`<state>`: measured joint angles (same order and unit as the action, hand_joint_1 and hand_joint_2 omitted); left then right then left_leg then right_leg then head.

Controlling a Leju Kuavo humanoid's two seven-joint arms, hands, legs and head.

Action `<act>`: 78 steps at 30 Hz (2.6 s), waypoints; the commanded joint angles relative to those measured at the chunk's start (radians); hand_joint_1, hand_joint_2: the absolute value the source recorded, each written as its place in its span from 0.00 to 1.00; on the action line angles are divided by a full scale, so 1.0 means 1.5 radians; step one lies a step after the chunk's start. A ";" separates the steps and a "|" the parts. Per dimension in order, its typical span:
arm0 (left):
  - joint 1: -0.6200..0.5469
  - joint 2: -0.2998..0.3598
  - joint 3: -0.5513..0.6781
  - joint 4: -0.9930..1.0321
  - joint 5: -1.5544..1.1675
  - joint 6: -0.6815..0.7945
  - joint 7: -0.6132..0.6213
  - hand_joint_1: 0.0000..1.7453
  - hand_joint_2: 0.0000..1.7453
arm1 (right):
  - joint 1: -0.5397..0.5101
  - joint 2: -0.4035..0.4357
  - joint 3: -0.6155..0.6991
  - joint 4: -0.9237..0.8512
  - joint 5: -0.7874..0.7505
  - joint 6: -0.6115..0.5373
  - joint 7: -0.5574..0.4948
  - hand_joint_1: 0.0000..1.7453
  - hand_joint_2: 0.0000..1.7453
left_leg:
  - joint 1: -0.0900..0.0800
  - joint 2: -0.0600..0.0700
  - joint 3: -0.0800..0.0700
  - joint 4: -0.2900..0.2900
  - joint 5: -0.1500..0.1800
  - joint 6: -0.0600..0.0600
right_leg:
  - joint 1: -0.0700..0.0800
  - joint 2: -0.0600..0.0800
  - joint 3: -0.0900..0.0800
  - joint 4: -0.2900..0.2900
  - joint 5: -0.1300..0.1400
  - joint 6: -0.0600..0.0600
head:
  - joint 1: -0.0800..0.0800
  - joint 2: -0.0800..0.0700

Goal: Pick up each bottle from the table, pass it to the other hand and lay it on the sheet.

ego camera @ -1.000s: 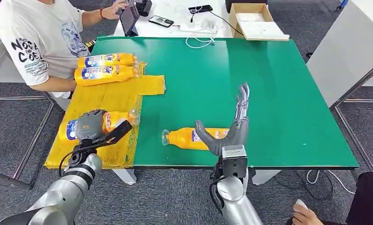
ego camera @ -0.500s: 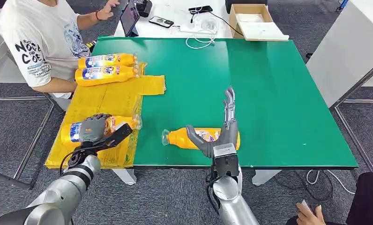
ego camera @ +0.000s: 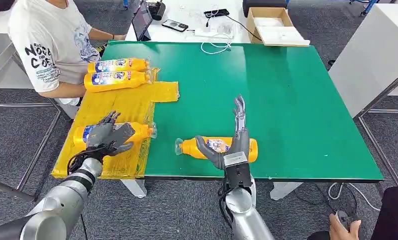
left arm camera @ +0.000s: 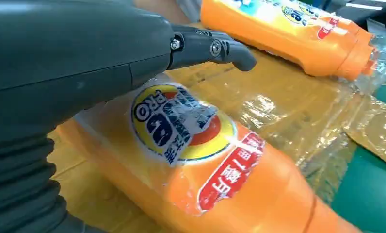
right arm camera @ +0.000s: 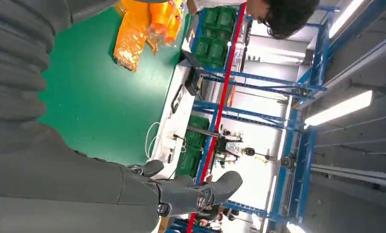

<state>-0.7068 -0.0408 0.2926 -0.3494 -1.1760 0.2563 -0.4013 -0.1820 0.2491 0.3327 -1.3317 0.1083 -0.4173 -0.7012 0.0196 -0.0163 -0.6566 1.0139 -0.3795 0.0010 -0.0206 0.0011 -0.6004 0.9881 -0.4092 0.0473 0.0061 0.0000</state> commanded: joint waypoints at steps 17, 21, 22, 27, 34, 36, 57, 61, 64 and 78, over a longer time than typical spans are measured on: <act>0.042 -0.096 0.058 -0.189 0.474 0.009 -0.198 0.00 1.00 | -0.059 -0.025 -0.022 0.174 0.088 0.056 0.077 0.00 1.00 | 0.000 0.002 0.003 0.000 0.000 0.001 | 0.001 0.000 0.003 -0.001 0.000 -0.001 | 0.000 0.000; 0.109 -0.051 -0.126 -0.301 0.571 0.215 -0.198 0.00 1.00 | -0.137 -0.077 0.008 0.292 0.213 0.078 0.180 0.00 1.00 | 0.000 0.003 0.002 0.000 -0.001 0.001 | 0.001 0.001 0.002 -0.001 0.000 -0.001 | 0.000 0.000; 0.113 -0.045 -0.143 -0.303 0.585 0.229 -0.198 0.00 1.00 | -0.148 -0.083 0.004 0.310 0.223 0.084 0.187 0.00 1.00 | 0.000 0.005 0.001 -0.001 -0.001 0.000 | 0.001 0.003 0.000 -0.001 0.001 -0.001 | 0.000 0.000; 0.130 -0.038 -0.185 -0.326 0.596 0.266 -0.198 0.00 1.00 | -0.184 -0.103 0.009 0.357 0.256 0.117 0.224 0.00 1.00 | 0.000 0.002 -0.001 0.000 0.000 0.000 | 0.001 0.000 -0.001 0.000 0.000 -0.001 | 0.000 0.000; 0.156 -0.038 -0.233 -0.349 0.608 0.282 -0.198 0.00 1.00 | -0.267 -0.132 0.034 0.469 0.305 0.201 0.274 0.00 1.00 | 0.000 0.002 -0.003 0.000 0.000 0.001 | 0.000 0.000 -0.003 0.000 0.001 0.000 | 0.000 0.000; 0.156 -0.038 -0.233 -0.349 0.608 0.282 -0.198 0.00 1.00 | -0.267 -0.132 0.034 0.469 0.305 0.201 0.274 0.00 1.00 | 0.000 0.001 -0.004 0.000 0.000 0.000 | 0.000 0.000 -0.003 0.000 0.001 0.000 | 0.000 0.000; 0.134 -0.048 -0.252 -0.295 0.612 0.265 -0.198 0.00 1.00 | -0.305 -0.182 0.091 0.524 0.302 0.362 0.281 0.00 1.00 | 0.000 0.000 -0.003 0.000 0.000 0.001 | 0.000 -0.001 -0.003 0.000 0.000 0.000 | 0.000 0.000; 0.132 -0.050 -0.252 -0.288 0.617 0.258 -0.198 0.00 1.00 | -0.313 -0.199 0.107 0.531 0.305 0.386 0.288 0.00 1.00 | 0.000 0.000 -0.002 0.000 0.000 0.001 | 0.001 -0.002 -0.001 -0.001 0.000 -0.001 | 0.000 0.000; 0.128 -0.054 -0.251 -0.275 0.621 0.250 -0.198 0.00 1.00 | -0.325 -0.216 0.129 0.540 0.311 0.413 0.305 0.00 1.00 | 0.000 0.000 -0.002 0.000 0.000 0.001 | 0.000 -0.002 -0.002 0.000 0.000 0.000 | 0.000 0.000; 0.121 -0.064 -0.250 -0.247 0.628 0.238 -0.198 0.00 1.00 | -0.343 -0.235 0.191 0.555 0.325 0.448 0.350 0.02 1.00 | 0.000 -0.001 0.000 0.000 0.000 0.001 | 0.001 -0.003 0.001 -0.001 0.000 -0.001 | 0.000 0.000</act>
<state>-0.4731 -0.1270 -0.0580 -0.8213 -0.2449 0.6249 -0.7023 -0.6828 -0.0683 0.5131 -0.5974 0.5879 0.2266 -0.2185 0.0196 -0.0159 -0.6603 1.0147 -0.3782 0.0012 -0.0207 0.0003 -0.6038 0.9878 -0.4075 0.0485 0.0061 0.0000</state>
